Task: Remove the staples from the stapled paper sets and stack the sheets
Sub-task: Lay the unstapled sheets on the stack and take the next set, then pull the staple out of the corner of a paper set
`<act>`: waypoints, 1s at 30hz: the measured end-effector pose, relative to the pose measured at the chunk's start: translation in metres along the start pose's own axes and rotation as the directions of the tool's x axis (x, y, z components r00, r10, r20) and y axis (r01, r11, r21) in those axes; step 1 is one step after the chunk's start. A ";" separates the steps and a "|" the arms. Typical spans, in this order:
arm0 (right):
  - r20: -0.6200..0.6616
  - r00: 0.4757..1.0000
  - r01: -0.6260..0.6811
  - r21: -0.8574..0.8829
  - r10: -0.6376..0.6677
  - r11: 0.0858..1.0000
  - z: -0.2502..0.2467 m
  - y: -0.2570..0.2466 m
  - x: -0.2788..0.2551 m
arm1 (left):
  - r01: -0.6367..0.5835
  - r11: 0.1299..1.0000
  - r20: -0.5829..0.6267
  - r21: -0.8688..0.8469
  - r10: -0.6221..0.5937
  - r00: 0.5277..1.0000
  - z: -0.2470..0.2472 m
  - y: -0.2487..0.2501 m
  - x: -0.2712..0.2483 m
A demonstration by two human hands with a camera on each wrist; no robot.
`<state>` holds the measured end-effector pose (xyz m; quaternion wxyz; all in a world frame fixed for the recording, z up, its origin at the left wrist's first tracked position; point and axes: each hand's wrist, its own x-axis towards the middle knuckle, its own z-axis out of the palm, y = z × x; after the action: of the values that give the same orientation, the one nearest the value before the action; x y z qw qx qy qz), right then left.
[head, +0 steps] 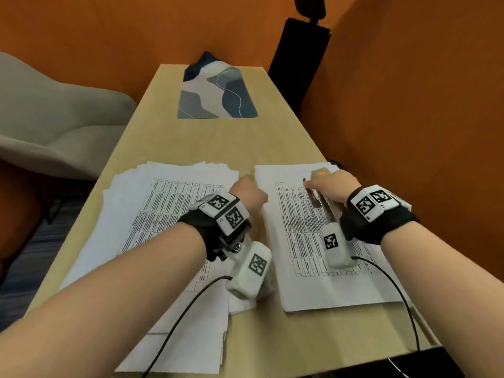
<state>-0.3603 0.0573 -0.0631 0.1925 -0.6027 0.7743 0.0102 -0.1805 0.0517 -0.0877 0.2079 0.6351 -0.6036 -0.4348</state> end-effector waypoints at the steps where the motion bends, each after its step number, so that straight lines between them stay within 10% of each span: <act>1: 0.043 0.998 0.040 -0.063 -0.037 0.997 0.003 -0.010 0.002 | 0.004 1.000 -0.027 0.002 -0.004 1.000 -0.013 -0.003 0.003; 6: 0.072 0.992 0.123 -0.258 -0.108 0.958 0.024 -0.042 0.011 | 0.058 0.971 -0.130 0.231 -0.029 0.991 -0.081 -0.028 0.011; 14: -0.022 0.980 0.191 -0.179 -0.199 0.965 0.036 -0.092 0.015 | 0.127 0.691 -0.129 0.712 -0.049 0.990 -0.117 -0.061 0.030; 30: 0.024 0.981 0.176 0.285 -0.191 0.942 0.051 -0.145 0.048 | -0.013 0.542 0.009 0.840 0.010 1.000 -0.109 -0.062 0.067</act>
<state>-0.2195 -0.0140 -0.0935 0.2962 -0.6381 0.7032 -0.1029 -0.0635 -0.0282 -0.0987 -0.1196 0.6524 -0.7427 -0.0926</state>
